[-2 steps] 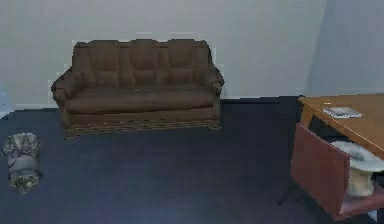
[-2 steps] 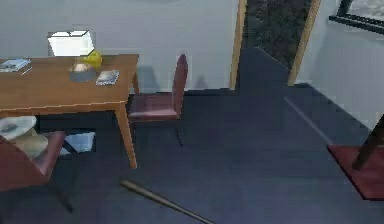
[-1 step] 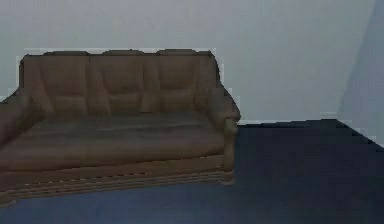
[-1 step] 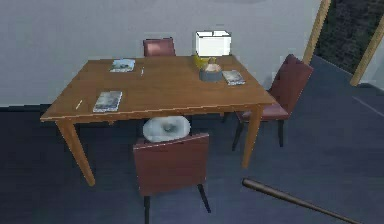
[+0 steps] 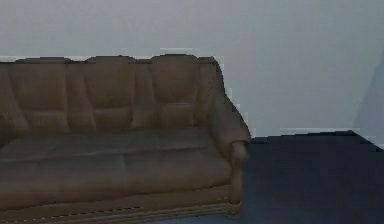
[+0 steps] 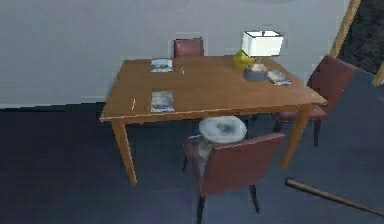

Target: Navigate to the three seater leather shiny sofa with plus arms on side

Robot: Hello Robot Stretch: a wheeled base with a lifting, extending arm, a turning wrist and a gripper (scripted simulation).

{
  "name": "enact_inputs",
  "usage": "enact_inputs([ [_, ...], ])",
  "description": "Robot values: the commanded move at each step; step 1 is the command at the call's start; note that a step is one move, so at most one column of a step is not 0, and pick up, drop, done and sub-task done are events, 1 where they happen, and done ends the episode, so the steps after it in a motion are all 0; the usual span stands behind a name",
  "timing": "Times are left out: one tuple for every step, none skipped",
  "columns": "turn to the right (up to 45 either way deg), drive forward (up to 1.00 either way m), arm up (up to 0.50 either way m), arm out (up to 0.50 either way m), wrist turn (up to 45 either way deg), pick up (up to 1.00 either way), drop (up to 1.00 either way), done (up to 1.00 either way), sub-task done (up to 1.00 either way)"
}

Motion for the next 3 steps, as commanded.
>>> enact_inputs([
  [15.0, 0.0, 0.0, 0.0, 0.0, 0.0, 0.0, 0.0, 0.0],
  [0.0, 0.2, 0.0, 0.0, 0.0, 0.0, 0.0, 0.0, 0.0],
  [-42.0, 0.0, 0.0, 0.0, 0.0, 0.0, 0.0, 0.0, 0.0],
])
